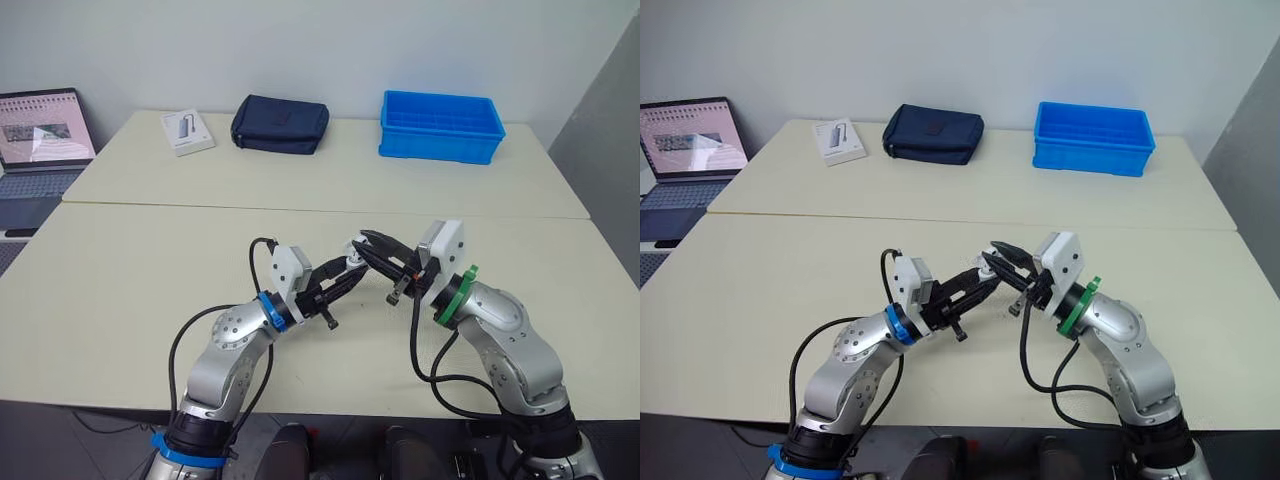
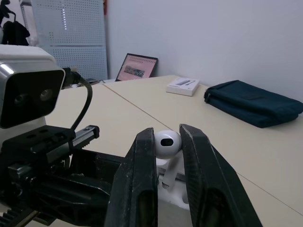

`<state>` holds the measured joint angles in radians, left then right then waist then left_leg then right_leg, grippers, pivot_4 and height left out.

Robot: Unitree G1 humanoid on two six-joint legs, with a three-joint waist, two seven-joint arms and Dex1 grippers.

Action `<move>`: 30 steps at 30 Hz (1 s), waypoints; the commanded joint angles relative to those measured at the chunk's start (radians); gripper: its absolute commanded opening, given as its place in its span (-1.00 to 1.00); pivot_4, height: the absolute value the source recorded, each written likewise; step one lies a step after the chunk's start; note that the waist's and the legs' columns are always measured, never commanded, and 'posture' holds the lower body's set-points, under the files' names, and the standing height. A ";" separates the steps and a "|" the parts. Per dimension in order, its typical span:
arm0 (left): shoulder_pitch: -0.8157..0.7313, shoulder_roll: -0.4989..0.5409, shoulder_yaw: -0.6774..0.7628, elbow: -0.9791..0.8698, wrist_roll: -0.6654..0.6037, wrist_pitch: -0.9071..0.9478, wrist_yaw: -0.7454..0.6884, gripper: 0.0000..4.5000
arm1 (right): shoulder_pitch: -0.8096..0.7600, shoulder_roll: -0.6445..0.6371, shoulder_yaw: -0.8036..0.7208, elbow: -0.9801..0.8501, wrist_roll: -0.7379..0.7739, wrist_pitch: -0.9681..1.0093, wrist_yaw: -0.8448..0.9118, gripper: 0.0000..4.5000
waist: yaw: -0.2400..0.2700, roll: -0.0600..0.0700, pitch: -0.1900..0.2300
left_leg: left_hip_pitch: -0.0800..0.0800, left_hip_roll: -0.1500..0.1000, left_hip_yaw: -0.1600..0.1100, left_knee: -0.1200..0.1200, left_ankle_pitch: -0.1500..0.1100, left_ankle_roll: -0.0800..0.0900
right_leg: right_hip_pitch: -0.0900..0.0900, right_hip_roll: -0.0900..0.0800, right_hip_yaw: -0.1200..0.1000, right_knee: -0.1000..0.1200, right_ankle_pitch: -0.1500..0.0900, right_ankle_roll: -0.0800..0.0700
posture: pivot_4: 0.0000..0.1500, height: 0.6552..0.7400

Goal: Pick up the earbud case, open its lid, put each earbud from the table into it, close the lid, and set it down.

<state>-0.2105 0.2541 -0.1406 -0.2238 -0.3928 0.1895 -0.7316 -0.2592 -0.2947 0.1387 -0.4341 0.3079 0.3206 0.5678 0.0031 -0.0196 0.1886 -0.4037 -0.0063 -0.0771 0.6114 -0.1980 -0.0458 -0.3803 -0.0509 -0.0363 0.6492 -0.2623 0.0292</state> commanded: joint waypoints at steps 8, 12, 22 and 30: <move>-0.022 0.000 0.006 -0.032 -0.021 -0.002 -0.008 -0.65 | 0.018 -0.015 -0.024 0.038 -0.048 -0.114 -0.014 -0.84 | -0.002 0.000 0.000 | 0.000 0.000 0.000 0.000 0.000 0.000 | 0.000 0.000 0.000 0.000 0.000 0.000 | 1.00 1.00; -0.022 -0.002 0.006 -0.031 -0.020 -0.002 -0.007 -0.65 | 0.035 -0.026 -0.015 0.051 -0.074 -0.151 -0.008 -0.84 | -0.002 0.000 0.000 | 0.000 0.000 0.000 0.000 0.000 0.000 | 0.000 0.000 0.000 0.000 0.000 0.000 | 1.00 1.00; -0.029 -0.007 0.008 -0.030 -0.018 -0.002 -0.004 -0.65 | 0.079 -0.040 0.019 0.022 -0.088 -0.136 0.001 -0.84 | -0.003 0.000 0.000 | 0.000 0.000 0.000 0.000 0.000 0.000 | 0.000 0.000 0.000 0.000 0.000 0.000 | 1.00 1.00; -0.032 -0.008 0.008 -0.032 -0.017 0.000 -0.006 -0.65 | 0.089 -0.051 0.006 -0.044 -0.057 -0.090 0.005 0.44 | -0.004 0.000 0.000 | 0.000 0.000 0.000 0.000 0.000 0.000 | 0.000 0.000 0.000 0.000 0.000 0.000 | 1.00 1.00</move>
<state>-0.2206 0.2573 -0.1334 -0.2170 -0.3924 0.2115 -0.7317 -0.1748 -0.3393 0.1490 -0.4302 0.2361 0.2253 0.5677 -0.0005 -0.0196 0.1886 -0.4033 -0.0062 -0.0771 0.6114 -0.1980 -0.0457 -0.3801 -0.0509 -0.0360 0.6495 -0.2623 0.0291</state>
